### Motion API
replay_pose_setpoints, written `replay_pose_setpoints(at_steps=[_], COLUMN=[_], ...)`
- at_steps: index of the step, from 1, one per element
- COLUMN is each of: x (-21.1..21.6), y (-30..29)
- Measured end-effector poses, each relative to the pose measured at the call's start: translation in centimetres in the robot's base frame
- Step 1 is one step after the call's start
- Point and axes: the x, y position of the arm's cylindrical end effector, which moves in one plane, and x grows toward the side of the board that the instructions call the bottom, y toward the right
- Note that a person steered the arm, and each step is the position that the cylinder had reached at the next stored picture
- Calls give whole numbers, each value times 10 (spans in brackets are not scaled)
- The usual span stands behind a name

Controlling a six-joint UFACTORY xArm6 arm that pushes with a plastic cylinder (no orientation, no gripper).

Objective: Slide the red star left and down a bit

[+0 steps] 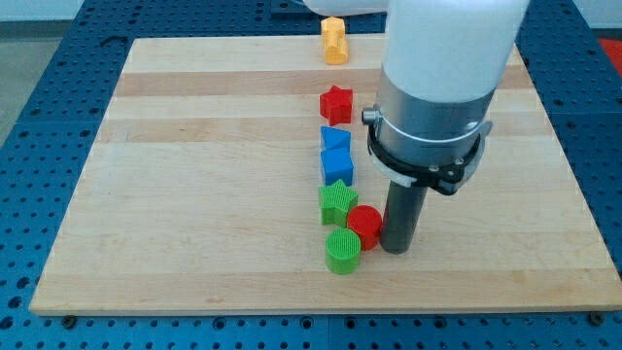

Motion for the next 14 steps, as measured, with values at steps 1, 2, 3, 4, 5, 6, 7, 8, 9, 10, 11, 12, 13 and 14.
replay_pose_setpoints(at_steps=[1,2,3,4,5,6,7,8,9,10,11,12,13,14], x=[0,-51,-94,-100,-101,-102,-102,-109,-135,-144,-166,-173,-192,-214], y=[10,58,69,69,69,69,68,68,69,66,59,29,12,-1])
